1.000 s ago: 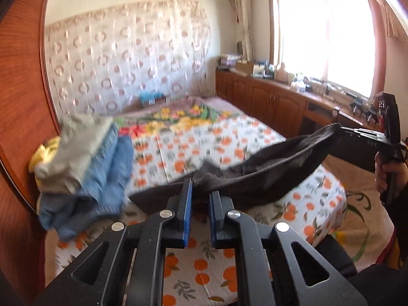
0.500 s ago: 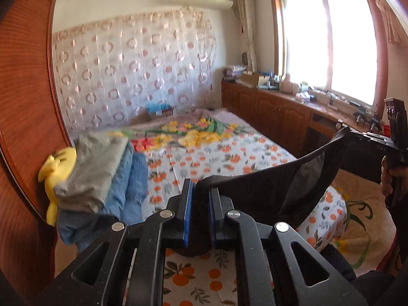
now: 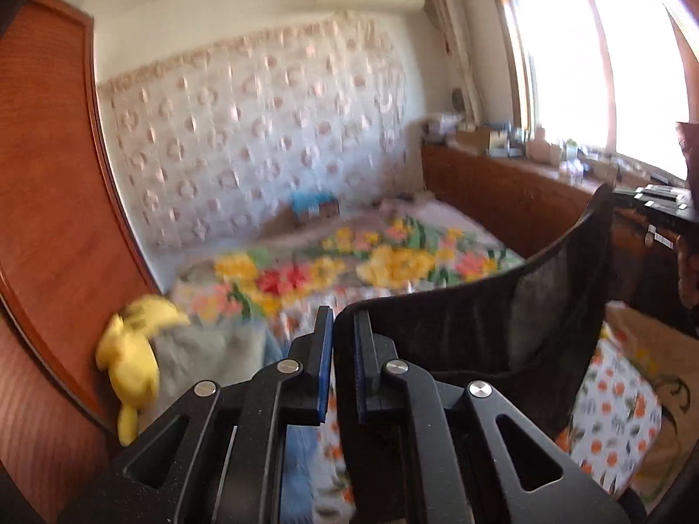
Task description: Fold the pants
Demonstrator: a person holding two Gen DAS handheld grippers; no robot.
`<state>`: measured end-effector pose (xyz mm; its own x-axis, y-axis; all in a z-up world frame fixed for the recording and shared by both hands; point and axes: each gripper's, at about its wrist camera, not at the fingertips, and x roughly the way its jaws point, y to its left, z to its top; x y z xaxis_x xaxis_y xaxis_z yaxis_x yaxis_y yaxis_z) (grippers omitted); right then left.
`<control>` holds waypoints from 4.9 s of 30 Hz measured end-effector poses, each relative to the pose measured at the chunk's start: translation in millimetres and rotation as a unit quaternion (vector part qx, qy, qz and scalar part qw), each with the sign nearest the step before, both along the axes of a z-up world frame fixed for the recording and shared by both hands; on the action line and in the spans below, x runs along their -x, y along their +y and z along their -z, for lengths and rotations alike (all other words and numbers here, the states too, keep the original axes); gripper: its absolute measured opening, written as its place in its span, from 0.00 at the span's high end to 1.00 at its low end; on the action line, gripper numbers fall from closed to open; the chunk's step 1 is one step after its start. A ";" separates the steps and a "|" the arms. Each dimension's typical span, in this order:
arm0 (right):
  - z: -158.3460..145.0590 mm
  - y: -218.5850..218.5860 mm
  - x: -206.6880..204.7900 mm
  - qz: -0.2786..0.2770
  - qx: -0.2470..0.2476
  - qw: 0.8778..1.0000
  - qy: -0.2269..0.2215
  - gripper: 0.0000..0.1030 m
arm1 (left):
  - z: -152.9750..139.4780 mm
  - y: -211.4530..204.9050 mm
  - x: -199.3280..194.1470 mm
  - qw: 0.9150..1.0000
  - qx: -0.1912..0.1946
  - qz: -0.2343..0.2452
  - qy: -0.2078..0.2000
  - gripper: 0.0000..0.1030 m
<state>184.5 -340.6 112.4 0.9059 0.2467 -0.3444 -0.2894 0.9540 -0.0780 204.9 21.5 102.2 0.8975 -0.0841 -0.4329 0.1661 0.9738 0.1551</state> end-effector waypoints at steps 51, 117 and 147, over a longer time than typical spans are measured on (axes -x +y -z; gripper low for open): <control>217.9 -22.8 119.1 -0.024 -0.066 0.980 0.187 0.93 | 173.8 23.0 104.5 0.986 0.073 0.001 0.150 0.81; 222.9 151.1 -26.7 -0.103 0.074 0.972 0.199 0.94 | 195.4 -43.1 63.2 0.978 0.053 0.078 0.184 0.51; 203.9 59.3 25.9 -0.054 0.012 0.986 0.159 0.65 | 177.6 0.0 70.4 0.984 0.061 0.037 0.164 0.51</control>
<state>158.6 -281.3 -91.5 0.7198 0.3233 -0.6142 -0.4024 0.9154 0.0102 134.5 21.5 -75.5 0.7004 -0.2131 -0.6812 0.2588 0.9653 -0.0358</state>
